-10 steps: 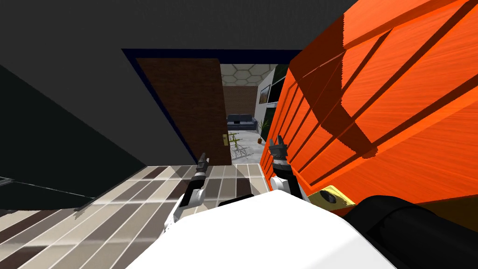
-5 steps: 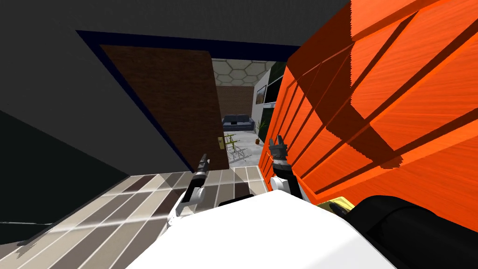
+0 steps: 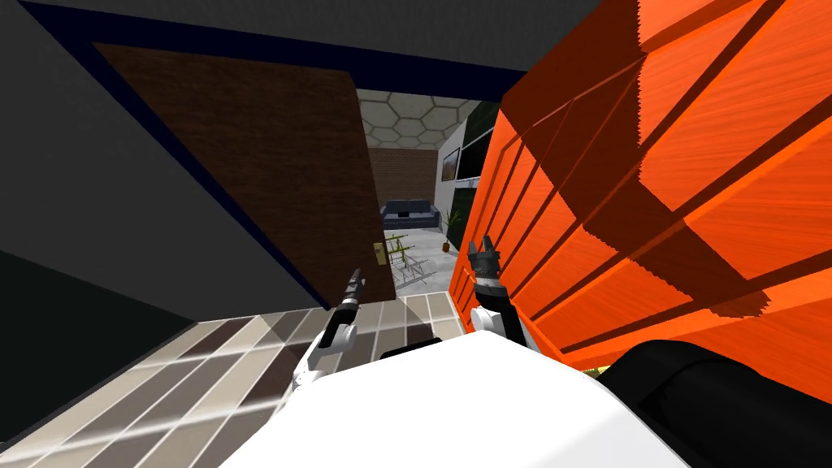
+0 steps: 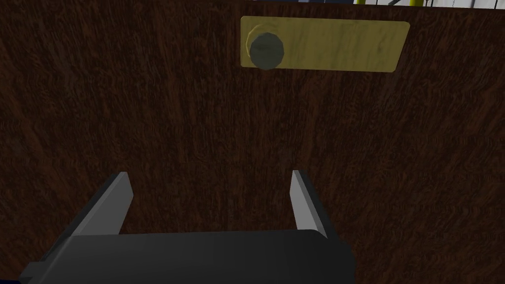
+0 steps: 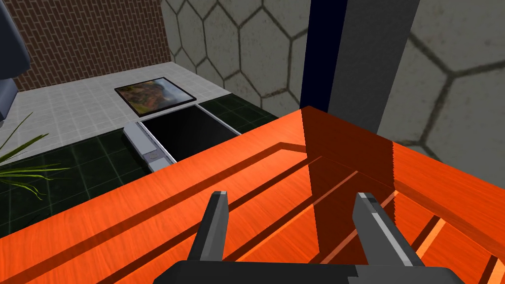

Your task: Pull the door open

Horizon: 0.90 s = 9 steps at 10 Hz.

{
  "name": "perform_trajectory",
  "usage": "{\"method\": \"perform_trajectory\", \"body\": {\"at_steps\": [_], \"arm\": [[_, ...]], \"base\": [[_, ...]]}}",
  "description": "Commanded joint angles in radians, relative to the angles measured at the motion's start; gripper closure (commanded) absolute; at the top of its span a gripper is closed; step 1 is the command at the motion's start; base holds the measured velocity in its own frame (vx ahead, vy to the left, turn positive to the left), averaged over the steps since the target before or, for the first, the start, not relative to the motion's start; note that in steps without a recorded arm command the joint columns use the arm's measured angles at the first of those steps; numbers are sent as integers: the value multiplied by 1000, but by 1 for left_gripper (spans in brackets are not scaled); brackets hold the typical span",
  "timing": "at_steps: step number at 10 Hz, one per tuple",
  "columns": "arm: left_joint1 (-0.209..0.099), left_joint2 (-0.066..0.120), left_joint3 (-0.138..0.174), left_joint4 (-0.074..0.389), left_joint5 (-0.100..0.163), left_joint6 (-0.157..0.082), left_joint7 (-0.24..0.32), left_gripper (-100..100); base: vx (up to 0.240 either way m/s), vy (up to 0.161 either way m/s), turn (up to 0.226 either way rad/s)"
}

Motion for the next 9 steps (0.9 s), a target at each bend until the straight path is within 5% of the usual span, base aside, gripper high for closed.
{"method": "perform_trajectory", "body": {"at_steps": [1, 6, 7, 9], "arm": [[-23, 8, 1, 41, 2, 3, 10, -100], [-76, 28, 1, 141, 6, 15, 35, -100], [-68, 24, 2, 125, 5, 18, 30, -100], [-73, 51, 24, 151, 17, 10, 48, -100]], "base": [[135, -19, -83], [187, 0, -82], [70, 8, -5], [170, -24, -142]]}}
